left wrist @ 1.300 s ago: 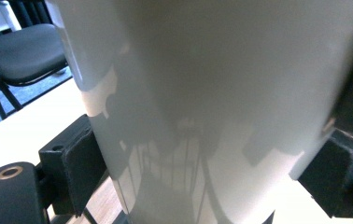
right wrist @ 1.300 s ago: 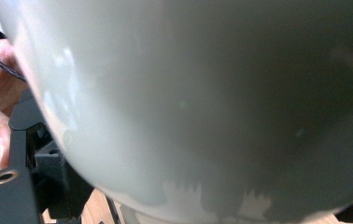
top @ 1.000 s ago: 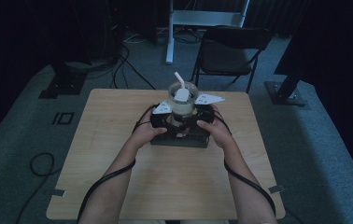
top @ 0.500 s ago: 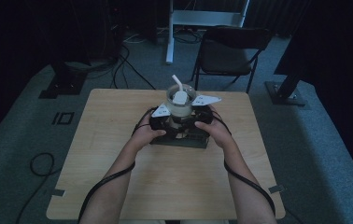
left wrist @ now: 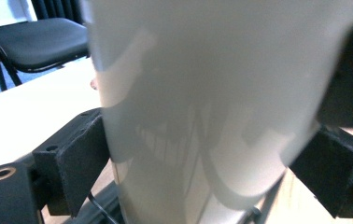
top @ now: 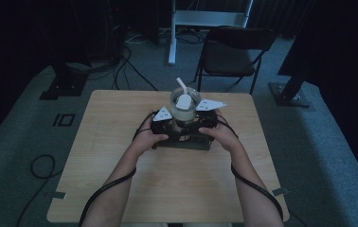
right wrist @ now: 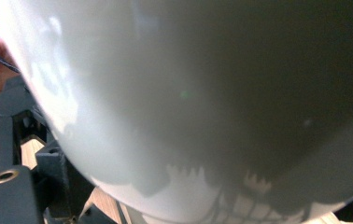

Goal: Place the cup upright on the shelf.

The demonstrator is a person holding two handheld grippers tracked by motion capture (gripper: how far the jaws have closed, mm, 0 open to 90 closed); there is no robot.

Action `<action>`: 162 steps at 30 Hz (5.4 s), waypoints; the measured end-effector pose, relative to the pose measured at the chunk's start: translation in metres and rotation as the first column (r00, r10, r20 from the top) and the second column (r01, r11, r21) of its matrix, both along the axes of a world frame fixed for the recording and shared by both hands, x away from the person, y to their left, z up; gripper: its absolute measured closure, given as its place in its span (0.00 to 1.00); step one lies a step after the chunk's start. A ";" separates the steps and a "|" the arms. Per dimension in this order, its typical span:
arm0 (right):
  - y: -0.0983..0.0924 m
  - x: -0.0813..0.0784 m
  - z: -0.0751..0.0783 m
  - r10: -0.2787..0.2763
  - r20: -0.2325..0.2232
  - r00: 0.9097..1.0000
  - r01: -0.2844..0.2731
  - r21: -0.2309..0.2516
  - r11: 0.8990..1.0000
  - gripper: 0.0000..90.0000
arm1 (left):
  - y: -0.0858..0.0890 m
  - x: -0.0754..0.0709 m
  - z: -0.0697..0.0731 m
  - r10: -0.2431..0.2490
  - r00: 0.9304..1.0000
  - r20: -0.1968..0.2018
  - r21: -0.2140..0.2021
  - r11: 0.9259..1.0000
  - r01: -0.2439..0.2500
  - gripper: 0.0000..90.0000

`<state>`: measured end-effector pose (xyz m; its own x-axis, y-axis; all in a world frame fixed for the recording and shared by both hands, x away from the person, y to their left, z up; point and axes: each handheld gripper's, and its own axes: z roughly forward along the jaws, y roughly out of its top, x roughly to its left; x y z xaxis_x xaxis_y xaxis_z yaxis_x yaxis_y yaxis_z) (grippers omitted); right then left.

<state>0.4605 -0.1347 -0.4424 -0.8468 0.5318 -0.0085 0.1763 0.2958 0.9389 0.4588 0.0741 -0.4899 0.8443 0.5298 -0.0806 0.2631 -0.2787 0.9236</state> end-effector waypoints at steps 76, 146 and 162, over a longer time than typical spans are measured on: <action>-0.123 -0.108 -0.037 -0.381 0.008 0.924 0.379 0.102 0.920 0.10 | 0.146 -0.110 0.000 0.309 0.950 0.041 -0.025 0.951 -0.308 0.12; -0.188 -0.168 -0.106 -0.634 -0.200 0.747 0.585 -0.257 0.770 0.10 | 0.260 -0.187 -0.056 0.791 0.596 -0.141 0.376 0.599 -0.707 0.11; -0.186 -0.163 -0.109 -0.552 -0.231 0.801 0.469 -0.331 0.819 0.10 | 0.251 -0.185 -0.056 0.846 0.513 -0.141 0.374 0.526 -0.764 0.11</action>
<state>0.2971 -0.3204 -0.5513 -0.4319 0.9019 0.0115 0.6289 0.2920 0.7205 0.2733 0.3253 -0.5459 -0.0028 1.0000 0.0051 0.7085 -0.0016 0.7057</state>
